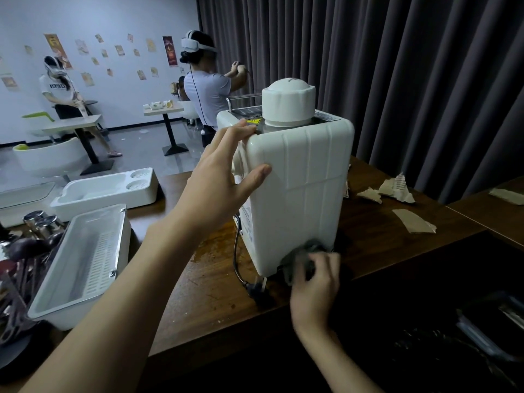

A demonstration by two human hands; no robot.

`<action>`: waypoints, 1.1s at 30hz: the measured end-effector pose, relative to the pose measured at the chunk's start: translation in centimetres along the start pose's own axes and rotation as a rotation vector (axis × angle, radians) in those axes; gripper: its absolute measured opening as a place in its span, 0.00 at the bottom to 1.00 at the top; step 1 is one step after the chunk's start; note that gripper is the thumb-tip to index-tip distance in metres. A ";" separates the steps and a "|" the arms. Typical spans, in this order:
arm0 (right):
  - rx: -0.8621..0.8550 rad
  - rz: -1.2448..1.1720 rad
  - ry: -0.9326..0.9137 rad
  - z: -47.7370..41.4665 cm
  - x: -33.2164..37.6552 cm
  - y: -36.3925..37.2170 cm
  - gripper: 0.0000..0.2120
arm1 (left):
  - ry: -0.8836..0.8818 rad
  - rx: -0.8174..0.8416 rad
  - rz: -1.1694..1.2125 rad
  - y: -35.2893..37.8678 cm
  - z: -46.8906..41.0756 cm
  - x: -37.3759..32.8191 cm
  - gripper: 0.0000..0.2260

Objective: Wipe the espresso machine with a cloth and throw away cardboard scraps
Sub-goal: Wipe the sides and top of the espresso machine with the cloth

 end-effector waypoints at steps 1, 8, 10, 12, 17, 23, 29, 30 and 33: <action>0.033 0.024 -0.069 1.2 1.2 0.5 0.04 | 0.004 -0.003 0.002 0.0 0.0 0.0 0.24; 0.134 0.048 -0.209 1.6 2.4 0.9 0.05 | -0.002 0.008 0.009 -0.3 0.3 -0.3 0.24; 0.054 0.018 -0.065 -0.7 0.3 -0.4 0.07 | -0.010 0.012 0.003 -0.3 0.3 -0.4 0.24; 0.015 -0.014 0.155 -3.3 -2.2 -1.5 0.17 | -0.007 0.011 -0.006 -0.3 0.3 -0.5 0.24; -0.015 0.038 0.153 -4.5 -2.5 -1.9 0.16 | -0.008 -0.002 0.012 -0.3 0.3 -0.5 0.24; 0.061 0.018 -0.063 1.6 2.8 0.8 0.09 | 0.003 -0.015 0.047 -0.2 0.2 -0.3 0.24; 0.079 -0.020 -0.129 -0.2 2.5 0.1 0.10 | -0.007 0.002 0.067 -0.1 0.3 -0.2 0.25; 0.037 -0.035 -0.064 -1.6 1.6 -0.7 0.10 | -0.013 0.006 0.065 0.0 0.2 -0.2 0.25; -0.036 -0.063 0.142 -5.7 -1.4 -2.2 0.10 | -0.028 0.011 0.067 0.0 0.2 0.0 0.25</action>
Point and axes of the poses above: each hand's wrist, its own z-axis away from the middle knuckle, its own y-axis out of the palm, x = y × z, the point moved 9 cm from there along -z, towards the middle knuckle, and after that the axes turned 13 degrees about z, right-handed, at the moved point
